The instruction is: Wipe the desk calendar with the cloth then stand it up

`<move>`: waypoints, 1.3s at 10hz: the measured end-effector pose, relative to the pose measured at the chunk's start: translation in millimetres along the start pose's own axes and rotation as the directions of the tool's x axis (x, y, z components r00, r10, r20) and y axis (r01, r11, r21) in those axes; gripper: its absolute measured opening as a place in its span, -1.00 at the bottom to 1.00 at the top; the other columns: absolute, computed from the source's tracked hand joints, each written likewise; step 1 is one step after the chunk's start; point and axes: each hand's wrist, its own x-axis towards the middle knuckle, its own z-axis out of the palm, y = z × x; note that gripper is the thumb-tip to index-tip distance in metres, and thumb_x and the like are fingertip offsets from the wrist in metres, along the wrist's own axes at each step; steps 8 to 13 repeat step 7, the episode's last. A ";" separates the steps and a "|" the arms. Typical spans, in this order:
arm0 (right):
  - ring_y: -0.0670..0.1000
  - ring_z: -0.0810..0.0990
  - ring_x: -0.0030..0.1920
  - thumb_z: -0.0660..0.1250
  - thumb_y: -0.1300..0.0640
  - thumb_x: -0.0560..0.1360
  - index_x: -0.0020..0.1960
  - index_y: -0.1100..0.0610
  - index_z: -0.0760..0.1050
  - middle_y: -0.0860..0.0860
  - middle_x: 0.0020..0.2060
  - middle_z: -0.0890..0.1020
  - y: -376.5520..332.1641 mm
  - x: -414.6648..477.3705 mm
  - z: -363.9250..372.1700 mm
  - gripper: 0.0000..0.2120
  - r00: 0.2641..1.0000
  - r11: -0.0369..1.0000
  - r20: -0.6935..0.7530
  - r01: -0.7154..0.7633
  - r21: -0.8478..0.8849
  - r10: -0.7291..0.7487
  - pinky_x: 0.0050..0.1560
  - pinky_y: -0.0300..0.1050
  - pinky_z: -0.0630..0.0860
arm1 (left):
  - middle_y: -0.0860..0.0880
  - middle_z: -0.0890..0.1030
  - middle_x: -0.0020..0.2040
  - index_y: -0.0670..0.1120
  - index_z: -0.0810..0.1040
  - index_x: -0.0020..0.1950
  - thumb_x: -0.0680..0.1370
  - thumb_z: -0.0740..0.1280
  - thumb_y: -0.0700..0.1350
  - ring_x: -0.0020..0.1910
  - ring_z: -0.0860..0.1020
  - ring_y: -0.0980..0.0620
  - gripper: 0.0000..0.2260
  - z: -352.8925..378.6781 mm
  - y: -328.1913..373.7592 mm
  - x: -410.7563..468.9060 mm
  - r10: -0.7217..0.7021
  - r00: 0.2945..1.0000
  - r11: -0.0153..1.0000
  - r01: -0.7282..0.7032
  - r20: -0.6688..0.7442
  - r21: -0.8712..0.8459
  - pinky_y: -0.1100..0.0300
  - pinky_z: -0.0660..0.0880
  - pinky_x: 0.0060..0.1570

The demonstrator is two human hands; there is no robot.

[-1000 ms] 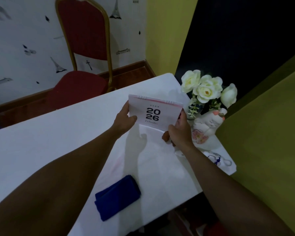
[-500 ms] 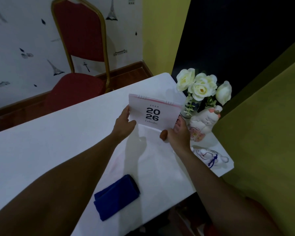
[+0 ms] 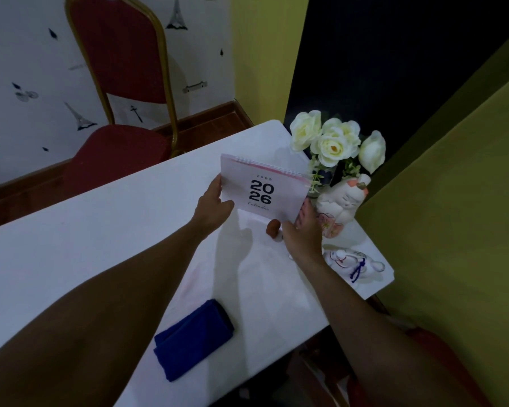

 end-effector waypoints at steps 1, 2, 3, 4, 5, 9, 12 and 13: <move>0.05 0.52 0.39 0.32 0.41 0.51 0.62 0.07 0.18 0.06 0.46 0.48 -2.1 -1.0 0.6 -0.25 1.000 1.000 -0.009 0.017 -0.023 -0.017 0.08 -0.35 0.57 | -0.02 0.28 0.56 0.07 0.09 0.61 0.54 0.26 -0.32 0.51 0.28 -0.20 -0.30 -1.6 -1.2 0.6 -0.004 1.000 1.000 0.004 0.009 0.014 -0.31 0.37 0.35; 0.07 0.48 0.44 0.30 0.40 0.51 0.62 0.11 0.18 0.08 0.49 0.45 -6.2 -5.5 0.8 -0.27 1.000 0.997 -0.009 0.013 -0.071 -0.013 0.33 -0.25 0.48 | -0.01 0.23 0.59 0.10 0.03 0.62 0.58 0.28 -0.21 0.52 0.27 -0.20 -0.31 -5.2 -1.9 -0.8 -0.011 0.999 0.996 0.008 0.034 0.092 -0.25 0.35 0.36; 0.06 0.52 0.38 0.28 0.40 0.50 0.59 0.17 0.24 0.10 0.45 0.50 -9.8 -10.9 1.8 -0.32 0.999 0.993 -0.034 0.022 -0.116 -0.026 0.07 -0.63 0.37 | -0.04 0.18 0.61 0.08 -0.03 0.62 0.60 0.28 -0.08 0.53 0.24 -0.21 -0.32 -8.7 -4.5 -2.6 -0.044 0.998 0.985 0.037 0.039 0.167 -0.22 0.32 0.38; 0.02 0.60 0.22 0.25 0.41 0.46 0.52 0.19 0.32 0.09 0.32 0.61 -9.8 -27.7 6.3 -0.37 0.988 0.992 -0.123 0.077 -0.103 -0.090 -0.09 -0.65 0.41 | -0.07 0.20 0.60 0.03 -0.01 0.62 0.60 0.28 0.01 0.51 0.27 -0.21 -0.32 -14.2 -12.2 -18.1 -0.084 0.995 0.973 0.072 0.046 0.217 -0.14 0.33 0.36; 0.05 0.62 0.27 0.26 0.37 0.51 0.58 0.16 0.25 0.09 0.32 0.62 -8.2 -42.7 10.2 -0.34 0.987 0.990 -0.127 0.088 -0.109 -0.102 0.13 -0.37 0.55 | -0.06 0.29 0.56 0.04 0.09 0.60 0.60 0.29 0.02 0.48 0.34 -0.19 -0.38 -19.9 -21.5 -35.8 -0.042 0.998 0.974 0.029 0.055 0.224 -0.02 0.37 0.28; 0.07 0.46 0.36 0.22 0.27 0.60 0.64 0.12 0.17 0.12 0.50 0.44 -18.2 -64.9 32.5 -0.37 0.979 0.947 -0.008 0.195 -0.256 -0.204 0.38 -0.16 0.37 | -0.08 0.23 0.59 -0.06 0.11 0.61 0.61 0.27 -0.08 0.54 0.24 -0.12 -0.40 -53.3 -28.7 -68.3 -0.017 0.999 0.932 0.005 0.030 0.363 0.04 0.23 0.43; 0.07 0.46 0.36 0.22 0.27 0.60 0.64 0.12 0.17 0.12 0.50 0.44 -18.2 -64.9 32.5 -0.37 0.979 0.947 -0.008 0.195 -0.256 -0.204 0.38 -0.16 0.37 | -0.08 0.23 0.59 -0.06 0.11 0.61 0.61 0.27 -0.08 0.54 0.24 -0.12 -0.40 -53.3 -28.7 -68.3 -0.017 0.999 0.932 0.005 0.030 0.363 0.04 0.23 0.43; 0.07 0.46 0.36 0.22 0.27 0.60 0.64 0.12 0.17 0.12 0.50 0.44 -18.2 -64.9 32.5 -0.37 0.979 0.947 -0.008 0.195 -0.256 -0.204 0.38 -0.16 0.37 | -0.08 0.23 0.59 -0.06 0.11 0.61 0.61 0.27 -0.08 0.54 0.24 -0.12 -0.40 -53.3 -28.7 -68.3 -0.017 0.999 0.932 0.005 0.030 0.363 0.04 0.23 0.43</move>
